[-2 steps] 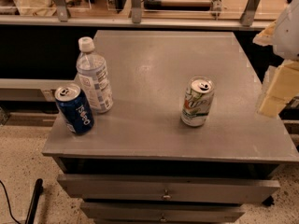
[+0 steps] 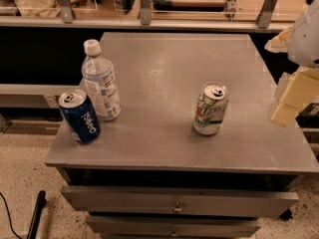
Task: Knock 7up can over
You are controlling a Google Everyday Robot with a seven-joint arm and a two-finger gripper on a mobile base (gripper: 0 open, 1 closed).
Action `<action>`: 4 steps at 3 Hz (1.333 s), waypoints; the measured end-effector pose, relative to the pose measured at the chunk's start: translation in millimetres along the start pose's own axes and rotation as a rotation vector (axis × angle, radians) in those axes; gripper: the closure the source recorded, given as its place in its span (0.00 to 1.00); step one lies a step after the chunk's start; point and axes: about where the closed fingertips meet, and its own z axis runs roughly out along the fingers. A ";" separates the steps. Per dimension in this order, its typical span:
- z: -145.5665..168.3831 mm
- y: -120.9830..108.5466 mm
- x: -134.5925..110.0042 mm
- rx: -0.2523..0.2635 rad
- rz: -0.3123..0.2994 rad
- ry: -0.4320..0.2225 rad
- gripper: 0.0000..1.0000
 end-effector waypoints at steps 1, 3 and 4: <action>39.6 -7.7 10.9 -0.041 0.049 -0.196 0.00; 62.5 -6.5 4.9 -0.024 0.144 -0.627 0.00; 51.0 1.6 -23.9 -0.039 0.177 -0.855 0.00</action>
Offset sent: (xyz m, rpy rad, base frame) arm 0.0231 0.0329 -0.0280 0.9875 -0.1471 0.0316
